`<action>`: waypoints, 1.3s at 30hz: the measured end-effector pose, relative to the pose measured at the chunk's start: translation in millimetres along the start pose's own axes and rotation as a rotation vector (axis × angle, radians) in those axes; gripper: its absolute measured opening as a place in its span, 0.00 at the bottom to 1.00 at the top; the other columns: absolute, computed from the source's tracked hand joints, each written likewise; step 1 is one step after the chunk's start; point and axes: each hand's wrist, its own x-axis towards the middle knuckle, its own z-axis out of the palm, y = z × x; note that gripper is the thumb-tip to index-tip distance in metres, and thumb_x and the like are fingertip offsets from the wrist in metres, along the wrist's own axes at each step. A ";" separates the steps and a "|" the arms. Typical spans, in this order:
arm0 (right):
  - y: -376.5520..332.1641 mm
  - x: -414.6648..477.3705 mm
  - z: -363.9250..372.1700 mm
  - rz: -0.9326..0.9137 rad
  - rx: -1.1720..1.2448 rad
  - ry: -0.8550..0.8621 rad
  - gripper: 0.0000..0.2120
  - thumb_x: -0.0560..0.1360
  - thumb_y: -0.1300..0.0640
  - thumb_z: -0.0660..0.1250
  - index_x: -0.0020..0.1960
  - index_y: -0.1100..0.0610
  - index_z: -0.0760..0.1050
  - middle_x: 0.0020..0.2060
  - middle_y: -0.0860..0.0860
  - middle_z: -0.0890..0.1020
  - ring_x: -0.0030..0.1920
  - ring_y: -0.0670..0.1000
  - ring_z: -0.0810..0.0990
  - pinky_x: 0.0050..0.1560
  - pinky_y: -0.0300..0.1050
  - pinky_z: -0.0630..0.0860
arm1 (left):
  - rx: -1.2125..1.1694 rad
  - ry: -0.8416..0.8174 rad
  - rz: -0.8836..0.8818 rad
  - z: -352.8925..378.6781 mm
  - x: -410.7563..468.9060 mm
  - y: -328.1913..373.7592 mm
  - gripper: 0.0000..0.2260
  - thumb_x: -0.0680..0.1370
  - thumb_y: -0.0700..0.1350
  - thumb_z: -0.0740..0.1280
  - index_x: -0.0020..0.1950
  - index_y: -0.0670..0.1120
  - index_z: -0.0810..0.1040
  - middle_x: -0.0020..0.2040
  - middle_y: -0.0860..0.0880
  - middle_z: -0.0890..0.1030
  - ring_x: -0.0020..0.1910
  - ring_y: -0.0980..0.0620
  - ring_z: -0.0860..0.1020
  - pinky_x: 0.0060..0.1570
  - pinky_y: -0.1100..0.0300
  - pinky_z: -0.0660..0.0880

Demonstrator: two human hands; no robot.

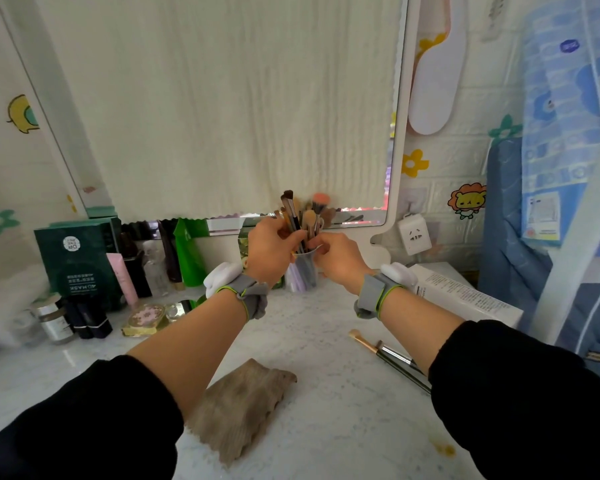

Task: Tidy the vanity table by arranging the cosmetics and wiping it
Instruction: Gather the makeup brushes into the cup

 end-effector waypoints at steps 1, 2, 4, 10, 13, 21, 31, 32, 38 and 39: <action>0.4 0.0 0.0 0.004 0.005 0.002 0.14 0.76 0.66 0.60 0.57 0.58 0.80 0.46 0.52 0.78 0.47 0.53 0.76 0.57 0.55 0.78 | 0.002 -0.008 0.002 1.0 -0.2 0.0 0.06 0.75 0.42 0.70 0.44 0.39 0.80 0.34 0.44 0.81 0.23 0.54 0.76 0.30 0.64 0.76; 0.8 -0.5 -0.3 0.007 0.010 0.004 0.14 0.76 0.66 0.60 0.57 0.58 0.80 0.47 0.54 0.80 0.47 0.53 0.76 0.57 0.54 0.78 | -0.006 -0.012 0.004 1.7 -1.0 0.0 0.05 0.75 0.42 0.70 0.44 0.40 0.80 0.34 0.45 0.81 0.23 0.55 0.76 0.29 0.65 0.75; 1.3 -1.7 -1.2 0.010 0.015 0.008 0.14 0.77 0.65 0.60 0.57 0.58 0.80 0.51 0.57 0.81 0.48 0.55 0.77 0.57 0.54 0.77 | -0.034 -0.013 0.006 2.1 -2.9 0.2 0.03 0.75 0.40 0.70 0.45 0.40 0.80 0.35 0.45 0.81 0.25 0.53 0.77 0.28 0.66 0.75; 1.4 -8.9 -5.6 0.025 0.004 0.005 0.15 0.76 0.66 0.59 0.57 0.57 0.80 0.52 0.57 0.81 0.56 0.60 0.78 0.58 0.55 0.77 | -0.095 0.023 0.006 -1.1 -12.3 5.9 0.05 0.76 0.38 0.69 0.50 0.40 0.75 0.39 0.44 0.79 0.28 0.50 0.77 0.25 0.68 0.73; -0.3 -15.2 -10.5 0.036 0.012 0.019 0.15 0.75 0.67 0.59 0.55 0.56 0.80 0.51 0.58 0.81 0.54 0.59 0.79 0.55 0.55 0.79 | -0.154 0.046 -0.036 -2.3 -18.9 9.2 0.09 0.76 0.38 0.69 0.53 0.40 0.72 0.39 0.45 0.77 0.32 0.48 0.78 0.27 0.60 0.78; -7.4 -45.4 -36.5 0.064 0.057 0.031 0.13 0.75 0.66 0.61 0.53 0.55 0.80 0.50 0.58 0.82 0.49 0.58 0.82 0.47 0.54 0.82 | -0.178 0.030 -0.118 -1.7 -53.9 25.1 0.08 0.78 0.39 0.67 0.53 0.40 0.70 0.38 0.43 0.77 0.34 0.46 0.79 0.34 0.51 0.80; -15.5 -95.2 -72.0 0.096 0.074 0.021 0.12 0.75 0.68 0.63 0.56 0.62 0.79 0.44 0.58 0.81 0.42 0.53 0.79 0.32 0.39 0.78 | -0.188 -0.069 -0.127 8.5 -102.4 56.6 0.08 0.78 0.40 0.67 0.53 0.42 0.69 0.38 0.45 0.75 0.31 0.53 0.76 0.25 0.61 0.75; -14.5 -99.9 -74.4 0.101 0.071 0.016 0.12 0.75 0.67 0.63 0.56 0.62 0.79 0.44 0.59 0.81 0.43 0.53 0.79 0.32 0.39 0.77 | -0.189 -0.078 -0.128 10.3 -107.2 58.5 0.08 0.78 0.40 0.67 0.53 0.42 0.69 0.38 0.46 0.75 0.32 0.52 0.76 0.25 0.59 0.76; -3.6 -127.7 -85.5 0.129 0.027 -0.017 0.10 0.75 0.66 0.65 0.56 0.62 0.79 0.43 0.57 0.80 0.42 0.52 0.78 0.30 0.38 0.74 | -0.172 -0.141 -0.154 25.1 -140.2 66.7 0.07 0.78 0.41 0.67 0.52 0.41 0.71 0.38 0.46 0.75 0.32 0.52 0.78 0.26 0.58 0.76; -0.7 -131.4 -87.1 0.136 0.016 -0.024 0.09 0.75 0.65 0.65 0.55 0.62 0.79 0.43 0.56 0.79 0.42 0.52 0.78 0.30 0.38 0.73 | -0.172 -0.160 -0.171 28.4 -145.8 67.0 0.07 0.78 0.41 0.67 0.52 0.41 0.72 0.38 0.46 0.76 0.32 0.52 0.78 0.25 0.58 0.76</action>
